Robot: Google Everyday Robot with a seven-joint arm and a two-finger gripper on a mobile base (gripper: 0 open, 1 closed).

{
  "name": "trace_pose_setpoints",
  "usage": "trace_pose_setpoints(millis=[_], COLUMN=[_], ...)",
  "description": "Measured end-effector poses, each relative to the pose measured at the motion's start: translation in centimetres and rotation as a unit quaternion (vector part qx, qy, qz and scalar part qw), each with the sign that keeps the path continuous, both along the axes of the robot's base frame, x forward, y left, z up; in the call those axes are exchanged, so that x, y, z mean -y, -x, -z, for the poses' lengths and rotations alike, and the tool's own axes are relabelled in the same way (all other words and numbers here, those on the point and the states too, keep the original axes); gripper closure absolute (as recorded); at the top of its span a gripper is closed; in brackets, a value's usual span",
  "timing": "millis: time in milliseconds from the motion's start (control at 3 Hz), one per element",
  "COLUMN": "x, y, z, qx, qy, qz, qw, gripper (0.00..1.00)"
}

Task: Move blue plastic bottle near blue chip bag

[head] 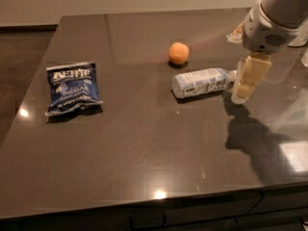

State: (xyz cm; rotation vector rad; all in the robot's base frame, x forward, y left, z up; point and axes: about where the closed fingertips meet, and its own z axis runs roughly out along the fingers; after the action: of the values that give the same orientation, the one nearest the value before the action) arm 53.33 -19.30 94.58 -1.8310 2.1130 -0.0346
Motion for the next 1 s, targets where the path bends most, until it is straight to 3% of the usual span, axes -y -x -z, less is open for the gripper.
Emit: trace_pose_setpoints(millis=[667,1000], x=[-1.5,-2.0], y=[-4.9,-5.9], z=[3.1,5.0], qx=[-0.03,-0.05], qy=[-0.005,-0.01], qz=[-0.028,-0.04], qw=[0.9991,0.9979], gripper=[0.0,0.0])
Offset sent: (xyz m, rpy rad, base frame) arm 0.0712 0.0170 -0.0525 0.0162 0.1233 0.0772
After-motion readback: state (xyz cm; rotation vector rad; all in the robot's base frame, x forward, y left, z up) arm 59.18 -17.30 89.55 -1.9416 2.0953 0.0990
